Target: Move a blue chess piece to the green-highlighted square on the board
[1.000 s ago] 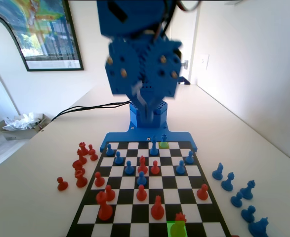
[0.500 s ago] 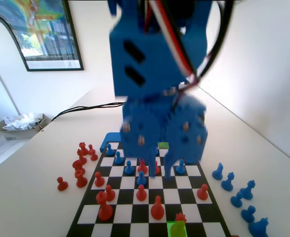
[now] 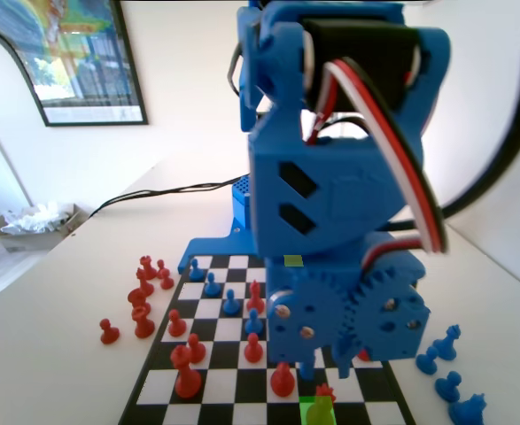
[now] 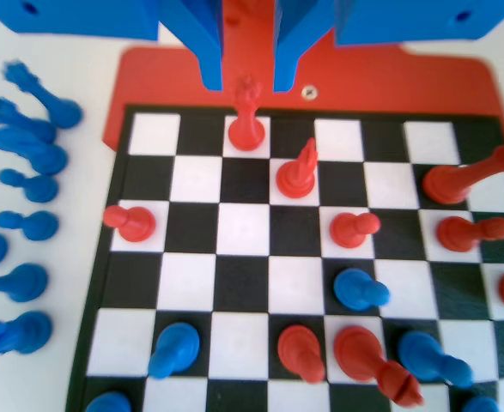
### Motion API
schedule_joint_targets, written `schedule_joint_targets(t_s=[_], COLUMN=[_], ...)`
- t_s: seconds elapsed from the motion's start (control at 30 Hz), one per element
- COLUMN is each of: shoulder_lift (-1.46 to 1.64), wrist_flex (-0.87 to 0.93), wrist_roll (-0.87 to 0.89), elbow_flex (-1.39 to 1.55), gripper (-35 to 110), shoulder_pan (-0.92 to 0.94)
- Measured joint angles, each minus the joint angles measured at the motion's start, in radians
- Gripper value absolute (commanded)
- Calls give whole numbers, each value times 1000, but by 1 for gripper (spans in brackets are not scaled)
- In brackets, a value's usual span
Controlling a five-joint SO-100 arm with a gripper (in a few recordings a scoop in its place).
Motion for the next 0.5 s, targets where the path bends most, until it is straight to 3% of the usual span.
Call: schedule_joint_targets(t_s=[0.5], shoulder_lift=[-91], wrist_flex=[11], wrist_roll=[-2], elbow_flex=[-75], gripper=[10], shoulder_pan=[-20])
